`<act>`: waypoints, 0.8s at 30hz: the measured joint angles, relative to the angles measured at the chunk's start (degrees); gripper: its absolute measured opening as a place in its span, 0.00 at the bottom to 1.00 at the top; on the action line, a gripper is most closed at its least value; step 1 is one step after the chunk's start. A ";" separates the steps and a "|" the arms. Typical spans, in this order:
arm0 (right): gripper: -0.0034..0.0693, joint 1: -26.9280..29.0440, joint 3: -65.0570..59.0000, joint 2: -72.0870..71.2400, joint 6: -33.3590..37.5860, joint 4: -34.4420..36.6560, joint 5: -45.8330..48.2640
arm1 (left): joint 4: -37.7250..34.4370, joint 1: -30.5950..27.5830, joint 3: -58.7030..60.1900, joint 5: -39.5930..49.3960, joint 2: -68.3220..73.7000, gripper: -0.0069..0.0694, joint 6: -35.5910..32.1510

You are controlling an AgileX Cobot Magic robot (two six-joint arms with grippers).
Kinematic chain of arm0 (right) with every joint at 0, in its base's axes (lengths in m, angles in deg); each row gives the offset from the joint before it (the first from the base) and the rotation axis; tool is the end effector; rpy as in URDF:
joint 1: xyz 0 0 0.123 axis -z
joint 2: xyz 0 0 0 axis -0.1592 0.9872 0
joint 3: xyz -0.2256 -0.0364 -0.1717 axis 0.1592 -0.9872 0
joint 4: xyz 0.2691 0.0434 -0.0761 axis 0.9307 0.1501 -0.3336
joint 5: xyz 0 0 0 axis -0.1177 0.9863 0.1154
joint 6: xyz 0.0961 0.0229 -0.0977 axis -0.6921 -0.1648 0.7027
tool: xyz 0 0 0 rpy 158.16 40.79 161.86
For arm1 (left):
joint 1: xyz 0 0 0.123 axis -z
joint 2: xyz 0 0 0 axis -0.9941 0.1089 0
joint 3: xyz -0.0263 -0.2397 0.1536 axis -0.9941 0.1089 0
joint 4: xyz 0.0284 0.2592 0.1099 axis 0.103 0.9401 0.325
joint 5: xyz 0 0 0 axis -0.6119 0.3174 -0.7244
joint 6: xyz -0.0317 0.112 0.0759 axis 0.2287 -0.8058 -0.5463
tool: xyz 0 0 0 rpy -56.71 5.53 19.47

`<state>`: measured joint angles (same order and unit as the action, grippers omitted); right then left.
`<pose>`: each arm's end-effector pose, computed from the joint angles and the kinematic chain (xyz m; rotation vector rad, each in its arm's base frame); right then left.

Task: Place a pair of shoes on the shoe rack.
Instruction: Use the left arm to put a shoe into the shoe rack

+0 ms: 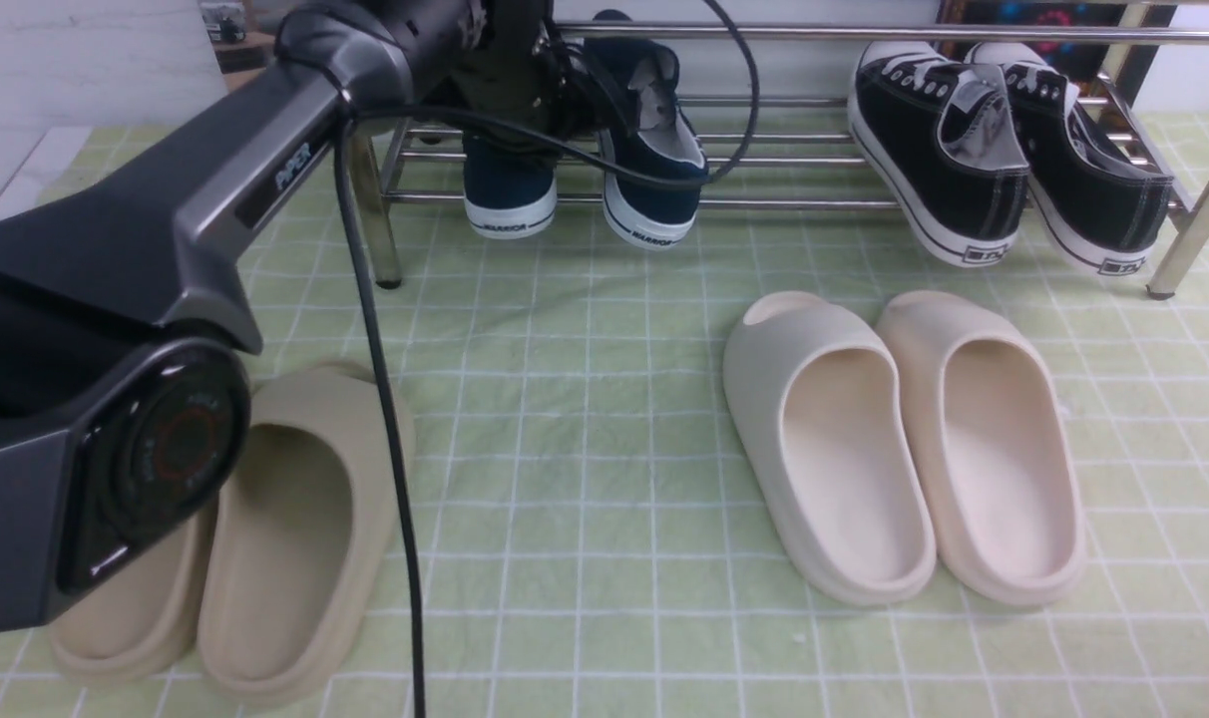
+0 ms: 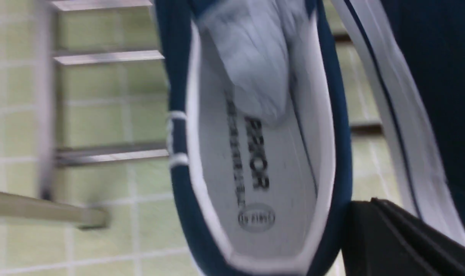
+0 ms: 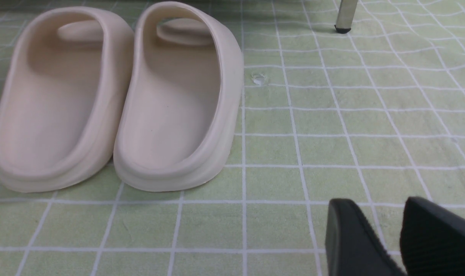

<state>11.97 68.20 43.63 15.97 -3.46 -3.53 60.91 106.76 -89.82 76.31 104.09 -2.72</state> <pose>0.1286 -0.0031 0.1604 0.0514 1.8624 0.0037 0.5433 -0.2082 0.2615 0.1157 2.3771 -0.1299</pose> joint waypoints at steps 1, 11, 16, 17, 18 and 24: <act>0.38 0.00 0.00 0.00 0.00 0.00 0.00 | 1.17 -0.05 0.00 -0.06 -0.14 0.07 0.75; 0.38 0.00 0.00 0.00 0.00 0.00 0.00 | 2.32 -0.52 0.00 5.00 -4.21 0.07 -1.95; 0.38 0.00 0.00 0.00 0.00 0.00 0.00 | -11.96 -0.54 0.00 6.65 -5.59 0.07 -1.35; 0.38 0.00 0.00 0.00 0.00 0.00 0.00 | -14.49 -0.54 0.00 6.15 -5.41 0.08 -1.52; 0.38 0.00 0.00 0.00 0.00 0.00 0.00 | -15.60 -0.54 0.00 6.00 -5.26 0.08 -1.63; 0.38 0.00 0.00 0.00 0.00 0.00 0.00 | -23.42 -0.34 0.00 -2.54 -2.21 0.40 -3.72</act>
<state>11.97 68.20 43.63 15.97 -3.46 -3.53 37.49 106.42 -89.82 73.77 101.89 -6.44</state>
